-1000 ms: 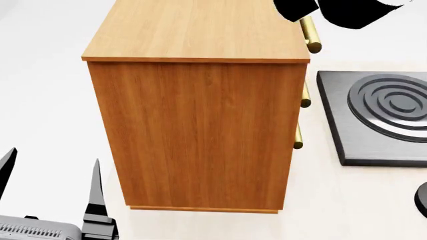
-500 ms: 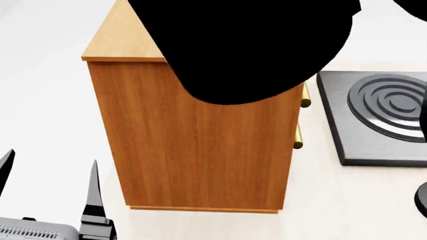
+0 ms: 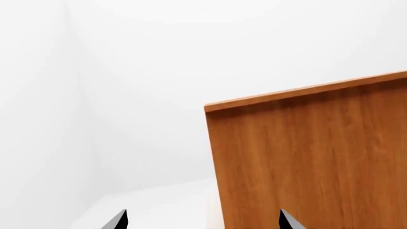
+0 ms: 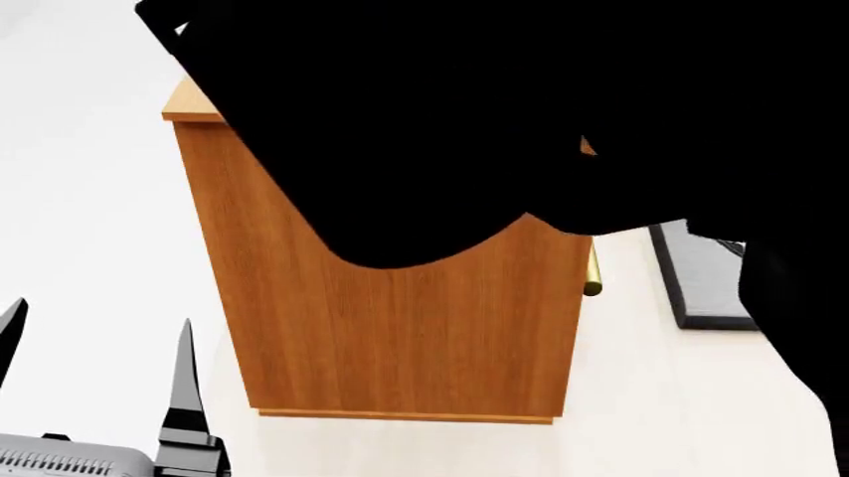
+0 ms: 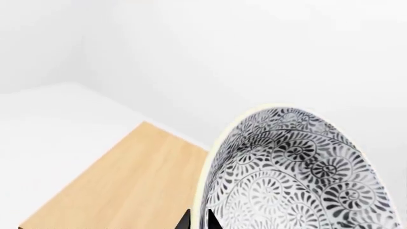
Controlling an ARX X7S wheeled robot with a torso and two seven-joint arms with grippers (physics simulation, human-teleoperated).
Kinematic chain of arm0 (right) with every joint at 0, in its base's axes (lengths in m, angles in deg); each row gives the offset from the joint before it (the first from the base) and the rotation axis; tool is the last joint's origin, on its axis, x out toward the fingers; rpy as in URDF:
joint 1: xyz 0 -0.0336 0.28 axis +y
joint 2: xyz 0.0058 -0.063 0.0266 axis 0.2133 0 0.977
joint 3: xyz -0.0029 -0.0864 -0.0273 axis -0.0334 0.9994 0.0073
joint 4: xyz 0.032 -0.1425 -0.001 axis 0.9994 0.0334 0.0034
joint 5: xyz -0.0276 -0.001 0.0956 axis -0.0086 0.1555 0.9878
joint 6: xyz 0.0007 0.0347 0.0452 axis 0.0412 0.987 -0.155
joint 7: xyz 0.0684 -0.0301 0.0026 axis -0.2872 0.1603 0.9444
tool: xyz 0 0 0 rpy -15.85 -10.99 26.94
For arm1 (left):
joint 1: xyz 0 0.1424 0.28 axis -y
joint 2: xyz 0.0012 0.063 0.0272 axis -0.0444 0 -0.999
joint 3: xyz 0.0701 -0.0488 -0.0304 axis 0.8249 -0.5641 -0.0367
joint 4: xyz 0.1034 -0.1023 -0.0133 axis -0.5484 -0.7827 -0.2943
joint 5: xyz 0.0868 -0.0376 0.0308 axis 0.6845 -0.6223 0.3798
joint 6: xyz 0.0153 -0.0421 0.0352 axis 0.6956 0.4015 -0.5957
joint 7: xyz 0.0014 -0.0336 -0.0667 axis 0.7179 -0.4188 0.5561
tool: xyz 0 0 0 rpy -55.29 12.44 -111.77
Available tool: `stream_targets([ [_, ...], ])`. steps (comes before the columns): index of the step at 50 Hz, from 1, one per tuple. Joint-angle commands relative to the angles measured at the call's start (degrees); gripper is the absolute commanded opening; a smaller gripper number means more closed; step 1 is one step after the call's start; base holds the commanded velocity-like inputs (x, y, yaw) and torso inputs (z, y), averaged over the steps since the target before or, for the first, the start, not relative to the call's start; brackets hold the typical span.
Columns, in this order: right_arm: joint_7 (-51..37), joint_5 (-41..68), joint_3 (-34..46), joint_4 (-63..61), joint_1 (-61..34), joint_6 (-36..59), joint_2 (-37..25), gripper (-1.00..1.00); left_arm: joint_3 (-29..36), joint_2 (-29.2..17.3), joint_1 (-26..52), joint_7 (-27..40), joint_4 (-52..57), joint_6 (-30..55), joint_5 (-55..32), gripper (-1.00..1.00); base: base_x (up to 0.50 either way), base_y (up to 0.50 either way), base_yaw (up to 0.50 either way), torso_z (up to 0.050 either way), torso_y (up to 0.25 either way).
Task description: Put the bowl on the top of the cabinet.
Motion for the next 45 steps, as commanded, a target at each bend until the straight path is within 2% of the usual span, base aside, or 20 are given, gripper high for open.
stream_targets([
  [1, 2.60, -4.63, 1.41, -0.40, 2.36, -0.74, 0.32, -1.00, -0.03, -0.02, -0.13, 0.02, -0.84, -0.81, -0.18, 1.00, 0.00, 0.00, 0.00, 0.000, 0.000],
  [28, 5.10, -8.24, 2.95, 1.80, 7.46, -6.18, 4.75, -1.00, -0.08, -0.43, -0.26, 0.37, -0.75, -0.61, -0.55, 1.00, 0.00, 0.00, 0.00, 0.000, 0.001],
  [45, 10.25, -14.13, 5.91, 4.93, 9.35, -8.44, 6.41, -1.00, 0.02, -0.55, -0.19, 0.56, -1.07, -0.66, -0.66, 1.00, 0.00, 0.00, 0.00, 0.000, 0.001],
])
